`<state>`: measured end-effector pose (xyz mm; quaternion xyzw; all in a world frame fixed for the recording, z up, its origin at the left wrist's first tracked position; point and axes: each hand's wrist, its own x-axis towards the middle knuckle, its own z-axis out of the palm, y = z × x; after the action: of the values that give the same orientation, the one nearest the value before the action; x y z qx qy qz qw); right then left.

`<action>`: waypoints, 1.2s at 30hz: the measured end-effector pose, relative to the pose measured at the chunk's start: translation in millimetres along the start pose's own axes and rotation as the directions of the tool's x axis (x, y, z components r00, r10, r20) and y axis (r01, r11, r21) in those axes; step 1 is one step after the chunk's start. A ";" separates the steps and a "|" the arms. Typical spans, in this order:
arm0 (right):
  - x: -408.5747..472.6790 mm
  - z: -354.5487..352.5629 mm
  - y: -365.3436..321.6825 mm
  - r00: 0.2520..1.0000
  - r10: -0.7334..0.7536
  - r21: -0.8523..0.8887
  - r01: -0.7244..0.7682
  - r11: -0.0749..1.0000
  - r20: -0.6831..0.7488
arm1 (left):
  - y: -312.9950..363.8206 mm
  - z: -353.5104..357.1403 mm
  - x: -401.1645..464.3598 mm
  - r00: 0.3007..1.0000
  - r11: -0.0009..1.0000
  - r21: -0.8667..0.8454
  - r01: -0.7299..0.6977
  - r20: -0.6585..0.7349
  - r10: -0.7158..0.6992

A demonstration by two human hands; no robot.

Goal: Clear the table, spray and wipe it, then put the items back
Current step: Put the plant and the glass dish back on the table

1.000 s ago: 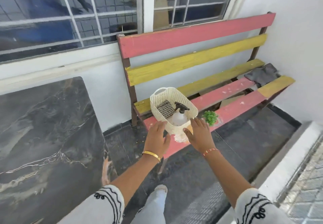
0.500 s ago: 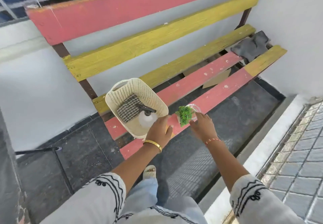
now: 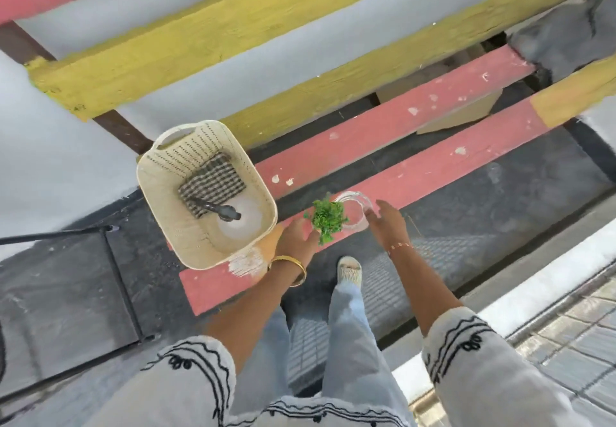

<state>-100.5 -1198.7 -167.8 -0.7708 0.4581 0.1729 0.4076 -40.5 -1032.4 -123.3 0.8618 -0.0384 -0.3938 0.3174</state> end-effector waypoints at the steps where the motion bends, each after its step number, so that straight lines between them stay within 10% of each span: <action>1: 8.1 -2.6 0.2 1.000 -0.011 -0.022 0.012 1.000 0.014 | 2.1 3.8 7.1 0.999 1.000 0.002 0.028 -0.047 -0.028; 12: 79.7 24.4 27.7 0.995 -0.049 -0.155 0.061 0.986 0.082 | -5.3 56.8 65.7 0.976 0.949 -0.270 0.160 -0.100 -0.192; 21: 91.9 29.5 27.3 0.995 -0.088 -0.160 0.095 0.982 0.051 | -9.8 65.1 73.5 0.972 0.983 -0.122 0.137 -0.177 -0.157; 36: -40.1 71.7 -15.2 0.942 -0.200 -0.115 0.238 0.964 0.268 | -97.1 -0.9 -42.5 0.872 0.866 -0.437 0.244 -0.293 -0.393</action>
<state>-100.8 -1115.9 -178.6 -0.8163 0.2995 0.2565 0.4221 -86.9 -941.3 -151.1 0.8348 0.2463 -0.2706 0.4114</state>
